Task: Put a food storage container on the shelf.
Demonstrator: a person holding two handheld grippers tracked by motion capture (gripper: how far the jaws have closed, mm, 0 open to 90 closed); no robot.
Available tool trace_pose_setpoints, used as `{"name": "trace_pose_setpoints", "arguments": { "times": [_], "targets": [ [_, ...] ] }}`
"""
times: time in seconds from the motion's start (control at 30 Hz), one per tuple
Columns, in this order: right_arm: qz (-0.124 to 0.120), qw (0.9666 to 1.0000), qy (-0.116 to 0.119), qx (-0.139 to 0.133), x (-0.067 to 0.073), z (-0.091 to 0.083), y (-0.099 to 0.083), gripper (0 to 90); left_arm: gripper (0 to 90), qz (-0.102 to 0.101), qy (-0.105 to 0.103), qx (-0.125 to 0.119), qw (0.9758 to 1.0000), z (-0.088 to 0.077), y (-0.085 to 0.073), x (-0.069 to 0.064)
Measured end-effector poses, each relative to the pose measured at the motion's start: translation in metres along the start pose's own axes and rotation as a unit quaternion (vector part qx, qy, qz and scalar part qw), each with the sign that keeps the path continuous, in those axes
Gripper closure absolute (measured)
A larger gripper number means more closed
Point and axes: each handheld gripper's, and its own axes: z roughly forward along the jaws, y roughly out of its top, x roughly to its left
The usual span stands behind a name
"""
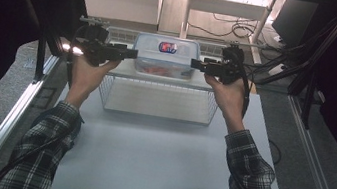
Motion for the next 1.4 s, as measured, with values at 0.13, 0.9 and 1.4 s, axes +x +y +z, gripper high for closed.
{"name": "trace_pose_setpoints", "arguments": {
  "times": [0.13,0.9,1.4],
  "targets": [
    [-0.016,0.9998,0.013,-0.007,0.003,-0.011,-0.011,24.1,29.3,0.04,0.006,0.011,0.9991,-0.007,-0.013,-0.015],
    [-0.149,0.9883,0.03,0.011,0.053,-0.04,-0.121,4.1,20.2,0.089,-0.025,0.028,0.9953,-0.029,-0.147,-0.066],
    [-0.132,0.991,0.021,0.014,0.051,-0.049,-0.189,0.0,14.6,0.095,0.0,0.024,0.9952,-0.034,-0.222,-0.08]
  ]
}}
